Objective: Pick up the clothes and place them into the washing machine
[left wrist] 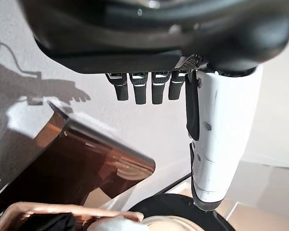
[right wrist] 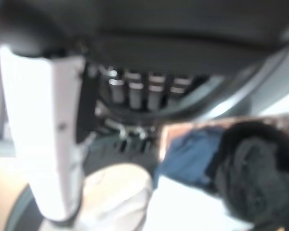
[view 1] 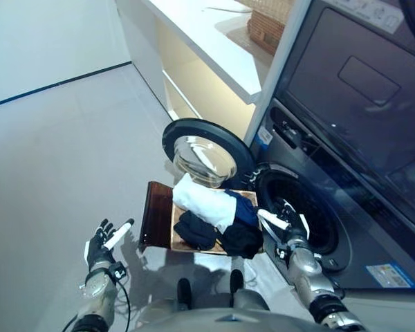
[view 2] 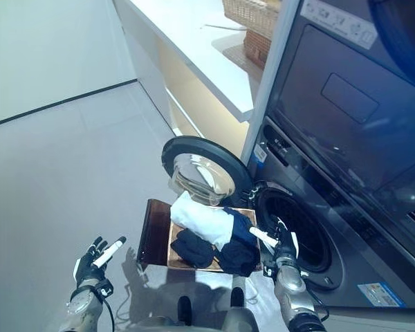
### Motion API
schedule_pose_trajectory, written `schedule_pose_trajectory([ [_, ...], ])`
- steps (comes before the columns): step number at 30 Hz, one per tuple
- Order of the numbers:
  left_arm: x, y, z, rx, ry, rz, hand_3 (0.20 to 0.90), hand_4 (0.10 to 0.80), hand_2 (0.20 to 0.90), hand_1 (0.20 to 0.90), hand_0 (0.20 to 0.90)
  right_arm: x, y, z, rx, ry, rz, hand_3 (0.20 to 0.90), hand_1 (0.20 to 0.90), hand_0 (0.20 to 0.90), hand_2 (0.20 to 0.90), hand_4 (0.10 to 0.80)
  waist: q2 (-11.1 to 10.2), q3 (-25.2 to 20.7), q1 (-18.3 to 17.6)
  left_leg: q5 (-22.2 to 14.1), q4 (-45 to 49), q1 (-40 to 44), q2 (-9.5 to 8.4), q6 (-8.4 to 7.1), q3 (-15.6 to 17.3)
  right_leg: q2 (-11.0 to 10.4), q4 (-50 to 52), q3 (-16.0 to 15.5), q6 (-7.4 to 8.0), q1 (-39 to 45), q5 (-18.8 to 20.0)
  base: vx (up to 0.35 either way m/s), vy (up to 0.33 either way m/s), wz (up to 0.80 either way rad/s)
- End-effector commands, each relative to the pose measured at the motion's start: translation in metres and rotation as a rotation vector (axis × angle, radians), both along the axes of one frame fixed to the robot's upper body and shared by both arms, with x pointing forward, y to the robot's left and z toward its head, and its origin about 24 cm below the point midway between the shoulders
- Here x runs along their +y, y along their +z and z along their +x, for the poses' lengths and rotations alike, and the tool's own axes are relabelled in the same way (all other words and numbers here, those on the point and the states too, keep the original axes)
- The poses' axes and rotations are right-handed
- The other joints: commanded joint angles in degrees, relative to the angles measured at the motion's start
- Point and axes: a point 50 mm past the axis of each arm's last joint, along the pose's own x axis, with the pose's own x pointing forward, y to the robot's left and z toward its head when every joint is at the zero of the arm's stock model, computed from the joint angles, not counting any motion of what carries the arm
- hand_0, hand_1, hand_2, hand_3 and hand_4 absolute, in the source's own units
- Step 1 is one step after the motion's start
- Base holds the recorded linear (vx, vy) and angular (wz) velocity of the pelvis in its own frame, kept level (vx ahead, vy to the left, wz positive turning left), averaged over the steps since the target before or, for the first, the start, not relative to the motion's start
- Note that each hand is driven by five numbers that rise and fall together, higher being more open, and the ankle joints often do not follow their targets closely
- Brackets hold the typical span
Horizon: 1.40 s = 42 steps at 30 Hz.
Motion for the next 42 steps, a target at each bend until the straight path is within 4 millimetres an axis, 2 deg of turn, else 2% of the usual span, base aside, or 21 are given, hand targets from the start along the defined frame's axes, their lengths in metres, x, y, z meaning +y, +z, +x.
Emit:
schedule_pose_trajectory([
  [1,0.017,0.046,0.044,-0.253,-0.002,0.095,0.9,0.8,0.9,0.9,0.9,-0.004,0.054,0.044,-0.285,0.02,-0.025,0.9,0.9,0.9,0.9,0.8,0.5,0.3,1.0,-6.5,5.8,-2.7,-1.1,-2.56,-1.3,0.4,-0.7,0.8,0.6,-5.0,4.3,0.068,-0.152,-0.06],
  [4,0.012,0.049,0.048,-0.273,-0.012,0.085,0.9,0.8,0.9,0.9,0.9,-0.004,0.053,0.041,-0.275,0.03,-0.038,0.9,0.9,0.9,0.9,0.8,0.0,1.0,0.2,-7.0,5.2,-1.1,-0.5,-3.4,-1.6,1.6,-1.3,2.1,0.72,-7.1,5.3,0.158,-0.165,0.13],
  [6,0.009,0.048,0.049,-0.273,-0.019,0.079,0.9,0.8,0.9,0.9,0.9,-0.005,0.047,0.036,-0.248,0.03,-0.044,0.9,0.9,0.9,0.9,0.8,-0.7,1.0,0.0,-7.6,4.6,0.4,-0.1,-4.22,-2.4,2.2,-2.0,2.4,0.19,-5.7,4.9,0.217,-0.227,0.28],
  [9,0.0,0.044,0.053,-0.273,-0.025,0.04,0.9,0.8,0.9,0.9,0.9,-0.007,0.044,0.036,-0.215,0.052,-0.086,0.9,0.9,0.9,0.9,0.8,-0.8,0.1,0.0,-8.2,5.0,1.2,1.73,-5.53,-3.3,3.5,-1.2,1.1,-0.75,-4.6,3.5,0.234,-0.284,0.39],
  [10,-0.006,0.044,0.057,-0.266,-0.059,0.041,0.9,0.8,0.9,0.9,0.9,-0.012,0.041,0.034,-0.201,0.041,-0.102,0.9,0.9,0.9,0.9,0.8,-0.7,-0.3,-0.3,-8.0,5.5,0.9,3.08,-6.54,-4.3,4.2,-0.5,-0.2,-1.48,-4.5,2.1,0.195,-0.274,0.45],
  [11,-0.007,0.044,0.057,-0.266,-0.059,0.041,0.9,0.8,0.9,0.9,0.9,-0.012,0.041,0.034,-0.201,0.041,-0.102,0.9,0.9,0.9,0.9,0.8,-0.7,-0.3,-0.4,-8.0,5.5,0.8,3.1,-6.56,-4.3,4.2,-0.5,-0.3,-1.49,-4.5,2.1,0.222,-0.304,0.56],
  [12,-0.014,0.044,0.062,-0.268,-0.082,0.033,0.9,0.8,0.9,0.9,0.9,-0.017,0.041,0.033,-0.189,0.039,-0.137,0.9,0.9,0.9,0.9,0.8,-0.5,-0.9,-0.7,-7.5,5.0,1.2,4.33,-7.37,-4.7,4.8,-0.3,-1.4,-2.1,-4.2,1.1,0.159,-0.178,0.37],
  [13,-0.017,0.044,0.065,-0.271,-0.093,0.027,0.9,0.8,0.9,0.9,0.9,-0.019,0.042,0.034,-0.189,0.039,-0.151,0.9,0.9,0.9,0.9,0.8,-0.4,-1.0,-0.9,-7.2,4.7,1.3,4.84,-7.67,-4.8,5.1,0.0,-2.0,-2.22,-4.1,0.6,0.158,-0.177,0.37],
  [19,-0.033,0.044,0.071,-0.277,-0.149,0.012,0.9,0.8,0.9,0.9,0.9,-0.028,0.04,0.029,-0.177,-0.002,-0.153,0.9,0.9,0.9,0.9,0.8,0.3,-1.5,-1.7,-6.6,4.0,2.1,5.73,-8.46,-4.5,5.4,0.5,-3.3,-2.92,-3.1,-0.8,0.109,-0.087,0.21],
  [24,-0.033,0.038,0.064,-0.242,-0.154,0.01,0.9,0.8,0.9,0.9,0.9,-0.029,0.031,0.02,-0.142,-0.008,-0.144,0.9,0.9,0.9,0.9,0.8,0.8,-2.3,-1.7,-5.0,4.5,3.2,6.34,-9.36,-4.0,6.2,0.0,-3.2,-3.56,-1.5,-1.5,0.118,-0.076,-0.01],
  [29,-0.028,0.037,0.062,-0.239,-0.138,0.006,0.9,0.8,0.9,0.9,0.9,-0.03,0.029,0.017,-0.132,-0.007,-0.139,0.9,0.9,0.9,0.9,0.8,0.6,-2.4,-1.7,-3.0,8.4,3.3,7.72,-10.7,-4.7,7.9,0.5,-3.1,-5.08,-0.2,-3.7,0.106,-0.138,0.07],
  [30,-0.028,0.036,0.061,-0.235,-0.139,0.0,0.9,0.8,0.9,0.9,0.9,-0.032,0.03,0.017,-0.139,-0.01,-0.143,0.9,0.9,0.9,0.9,0.8,0.4,-1.7,-1.4,-2.9,14.2,1.4,7.17,-10.9,-4.9,8.3,0.8,-2.5,-5.87,0.9,-4.4,0.087,-0.137,0.06],
  [34,-0.033,0.033,0.062,-0.227,-0.147,-0.017,0.9,0.8,0.9,0.9,0.9,-0.037,0.034,0.018,-0.155,-0.039,-0.144,0.9,0.9,0.9,0.9,0.8,0.1,-0.4,-1.3,-1.9,19.6,-2.6,6.05,-10.6,-5.6,7.8,0.8,-2.8,-6.27,2.7,-4.7,0.046,-0.065,0.14],
  [35,-0.033,0.033,0.062,-0.227,-0.145,-0.018,0.9,0.8,0.9,0.9,0.9,-0.037,0.036,0.02,-0.165,-0.046,-0.145,0.9,0.9,0.9,0.9,0.8,-0.2,-0.3,-1.2,-2.1,18.3,-4.2,5.42,-10.33,-6.2,7.3,0.7,-2.9,-6.01,2.7,-4.8,0.0,0.0,0.0],
  [36,-0.032,0.033,0.062,-0.226,-0.138,-0.02,0.9,0.8,0.9,0.9,0.9,-0.039,0.039,0.022,-0.179,-0.057,-0.147,0.9,0.9,0.9,0.9,0.8,-0.9,-0.1,-1.0,-4.2,16.1,-7.3,4.04,-9.39,-7.6,6.3,0.5,-2.7,-5.56,2.6,-4.9,0.0,0.0,0.0],
  [38,-0.032,0.033,0.061,-0.227,-0.132,-0.021,0.9,0.8,0.9,0.9,0.9,-0.038,0.04,0.023,-0.185,-0.056,-0.151,0.9,0.9,0.9,0.9,0.8,-1.1,0.0,-0.9,-4.3,14.9,-8.7,3.69,-9.2,-8.3,6.2,0.5,-2.3,-5.39,2.5,-5.0,0.046,0.059,-0.18],
  [39,-0.03,0.032,0.059,-0.224,-0.122,-0.018,0.9,0.8,0.9,0.9,0.9,-0.037,0.041,0.025,-0.191,-0.055,-0.149,0.9,0.9,0.9,0.9,0.8,-0.9,0.2,-0.5,-2.2,11.4,-10.7,3.81,-9.32,-9.6,6.2,0.5,-1.5,-5.28,2.8,-5.2,0.059,0.078,-0.24],
  [40,-0.03,0.032,0.059,-0.224,-0.122,-0.018,0.9,0.8,0.9,0.9,0.9,-0.037,0.041,0.025,-0.191,-0.055,-0.149,0.9,0.9,0.9,0.9,0.8,-0.9,0.2,-0.5,-2.1,11.3,-10.6,3.79,-9.32,-9.6,6.2,0.5,-1.5,-5.28,2.9,-5.2,0.089,0.149,-0.3],
  [41,-0.03,0.031,0.058,-0.219,-0.117,-0.023,0.9,0.8,0.9,0.9,0.9,-0.036,0.041,0.025,-0.193,-0.058,-0.149,0.9,0.9,0.9,0.9,0.8,-0.3,0.4,-0.4,0.8,8.3,-12.2,4.5,-9.55,-9.6,6.4,0.3,-1.0,-5.22,3.3,-5.7,0.045,0.09,-0.14],
  [42,-0.03,0.031,0.058,-0.219,-0.117,-0.023,0.9,0.8,0.9,0.9,0.9,-0.036,0.041,0.025,-0.193,-0.058,-0.149,0.9,0.9,0.9,0.9,0.8,-0.3,0.4,-0.3,0.9,8.1,-12.1,4.49,-9.55,-9.6,6.4,0.3,-1.0,-5.22,3.3,-5.7,0.081,0.166,-0.17],
])
